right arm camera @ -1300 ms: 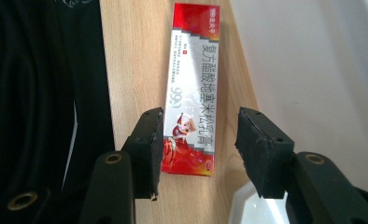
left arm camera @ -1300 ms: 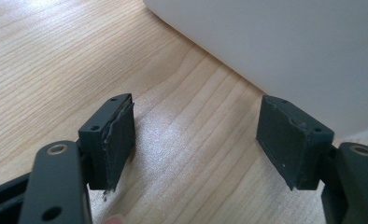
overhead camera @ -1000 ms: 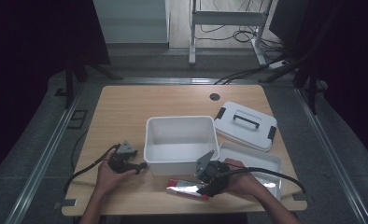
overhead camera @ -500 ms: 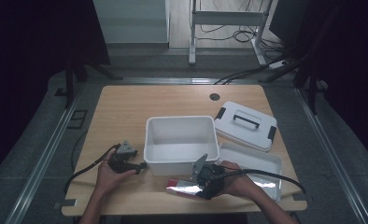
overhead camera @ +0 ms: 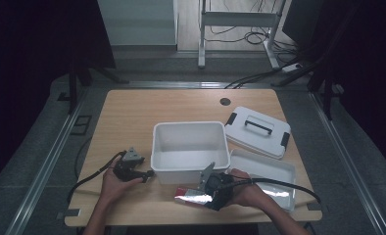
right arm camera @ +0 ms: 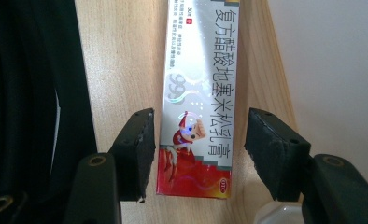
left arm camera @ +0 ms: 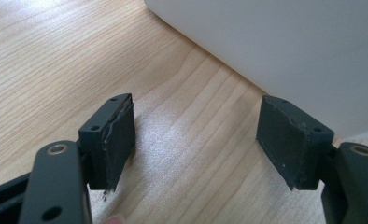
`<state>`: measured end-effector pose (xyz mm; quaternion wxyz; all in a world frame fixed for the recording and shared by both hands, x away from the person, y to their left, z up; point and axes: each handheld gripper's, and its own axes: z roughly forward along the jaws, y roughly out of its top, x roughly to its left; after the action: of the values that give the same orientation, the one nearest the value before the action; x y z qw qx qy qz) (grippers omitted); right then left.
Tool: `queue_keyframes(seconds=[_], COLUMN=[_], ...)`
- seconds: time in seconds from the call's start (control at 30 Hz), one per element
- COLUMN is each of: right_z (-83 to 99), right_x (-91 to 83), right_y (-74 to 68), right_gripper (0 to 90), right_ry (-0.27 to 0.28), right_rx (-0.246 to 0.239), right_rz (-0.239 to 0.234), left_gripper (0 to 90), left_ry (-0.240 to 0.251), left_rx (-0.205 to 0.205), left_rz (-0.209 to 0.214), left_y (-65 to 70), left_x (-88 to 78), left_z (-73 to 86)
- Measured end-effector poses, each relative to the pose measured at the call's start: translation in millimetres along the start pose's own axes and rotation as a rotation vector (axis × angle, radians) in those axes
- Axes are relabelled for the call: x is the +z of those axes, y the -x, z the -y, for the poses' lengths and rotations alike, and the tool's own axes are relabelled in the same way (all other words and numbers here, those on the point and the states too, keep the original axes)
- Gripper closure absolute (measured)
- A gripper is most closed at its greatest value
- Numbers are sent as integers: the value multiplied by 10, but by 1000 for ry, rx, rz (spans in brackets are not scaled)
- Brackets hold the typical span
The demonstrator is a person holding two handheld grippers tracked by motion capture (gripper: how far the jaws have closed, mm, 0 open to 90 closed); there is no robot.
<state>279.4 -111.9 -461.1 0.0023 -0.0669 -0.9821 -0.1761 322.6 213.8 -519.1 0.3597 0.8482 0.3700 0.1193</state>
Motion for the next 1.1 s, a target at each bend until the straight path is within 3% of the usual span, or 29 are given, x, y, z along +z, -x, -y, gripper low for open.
queue_keyframes(seconds=[0.43, 0.8, 1.03, 1.1], right_z=[-47, -50, -43, -38], right_x=[134, 215, 172, 63], right_y=[8, -10, -25, -31], right_gripper=[422, 495, 508, 509], right_ry=[-69, -113, -104, -63], right_rx=[-6, -12, -43, -44], right_rz=[-13, -13, -14, -21], left_gripper=[281, 281, 282, 281], left_ry=[0, 0, 0, 0], left_rx=[1, 1, 1, 0], left_rz=[-3, -2, -3, -3], left_y=[2, 2, 3, 3], left_x=[0, -1, -1, -1], left_z=[1, 2, 2, 2])
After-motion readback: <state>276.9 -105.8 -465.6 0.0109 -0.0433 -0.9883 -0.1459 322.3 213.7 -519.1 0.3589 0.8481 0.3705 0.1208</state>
